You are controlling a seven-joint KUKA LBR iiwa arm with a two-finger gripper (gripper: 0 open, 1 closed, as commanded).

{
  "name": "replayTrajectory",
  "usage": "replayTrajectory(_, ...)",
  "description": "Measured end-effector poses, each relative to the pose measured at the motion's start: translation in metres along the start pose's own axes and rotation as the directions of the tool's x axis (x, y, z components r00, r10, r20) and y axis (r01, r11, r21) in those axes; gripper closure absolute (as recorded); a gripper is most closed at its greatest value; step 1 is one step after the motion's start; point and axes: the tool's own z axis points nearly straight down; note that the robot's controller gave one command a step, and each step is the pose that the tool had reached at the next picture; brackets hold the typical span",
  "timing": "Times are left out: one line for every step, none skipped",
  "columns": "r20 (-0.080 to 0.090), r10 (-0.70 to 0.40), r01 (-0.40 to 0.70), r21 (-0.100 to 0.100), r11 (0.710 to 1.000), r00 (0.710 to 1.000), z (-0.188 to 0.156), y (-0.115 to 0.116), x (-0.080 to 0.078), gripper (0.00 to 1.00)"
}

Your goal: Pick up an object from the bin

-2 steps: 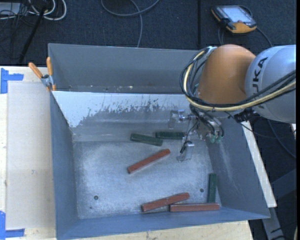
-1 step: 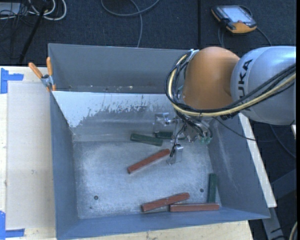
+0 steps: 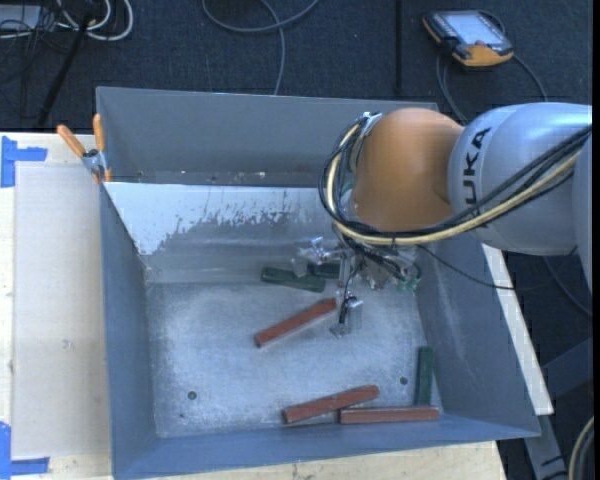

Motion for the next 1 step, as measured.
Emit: replayTrajectory(0.007,-0.011,0.011,0.0,1.0,1.0,0.0661,0.0055,-0.0015,0.0)
